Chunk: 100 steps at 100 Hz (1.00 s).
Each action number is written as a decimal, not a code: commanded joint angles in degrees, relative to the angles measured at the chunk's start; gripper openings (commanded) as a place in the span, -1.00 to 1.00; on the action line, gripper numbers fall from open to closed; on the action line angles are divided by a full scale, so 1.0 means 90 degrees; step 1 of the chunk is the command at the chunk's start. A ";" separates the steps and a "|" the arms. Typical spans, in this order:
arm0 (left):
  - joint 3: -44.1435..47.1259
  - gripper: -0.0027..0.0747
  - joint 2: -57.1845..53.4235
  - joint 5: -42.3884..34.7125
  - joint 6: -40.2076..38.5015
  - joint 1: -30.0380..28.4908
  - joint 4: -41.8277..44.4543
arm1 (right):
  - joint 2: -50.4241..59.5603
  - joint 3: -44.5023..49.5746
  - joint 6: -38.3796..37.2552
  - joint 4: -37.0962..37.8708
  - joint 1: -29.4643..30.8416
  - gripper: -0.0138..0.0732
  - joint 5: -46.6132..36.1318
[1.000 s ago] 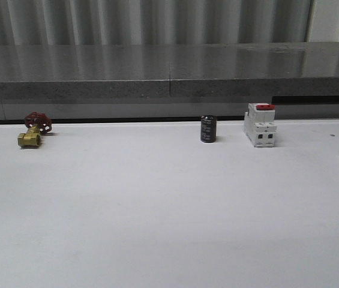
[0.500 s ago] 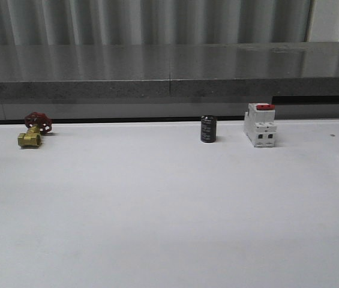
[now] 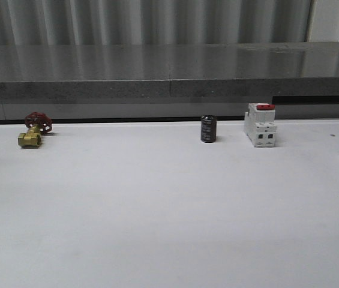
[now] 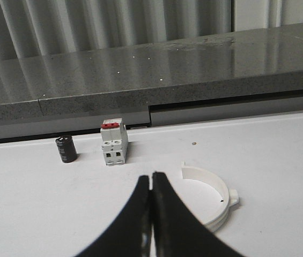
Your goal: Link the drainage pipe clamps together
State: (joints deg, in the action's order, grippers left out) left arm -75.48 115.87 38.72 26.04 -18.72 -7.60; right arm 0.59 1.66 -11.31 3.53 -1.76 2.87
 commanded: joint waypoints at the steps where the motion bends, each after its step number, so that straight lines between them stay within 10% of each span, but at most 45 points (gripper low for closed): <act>1: -0.0175 0.22 -0.0309 -0.0039 0.0021 -0.0015 -0.0097 | 0.0119 -0.0125 0.0034 0.0051 0.0025 -0.84 -0.0535; 37: -0.0175 -0.91 -0.0321 0.0479 0.0021 -0.0015 -0.0441 | 0.0119 -0.0125 0.0034 0.0051 0.0025 -0.84 -0.0535; 100: -0.0162 -0.95 -0.1588 0.0963 -0.2036 0.2106 -0.1036 | 0.0119 -0.0125 0.0034 0.0051 0.0025 -0.84 -0.0535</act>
State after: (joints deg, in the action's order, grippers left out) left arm -75.61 104.92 47.80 12.78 -3.96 -15.61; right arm 0.59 1.66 -11.31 3.53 -1.76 2.87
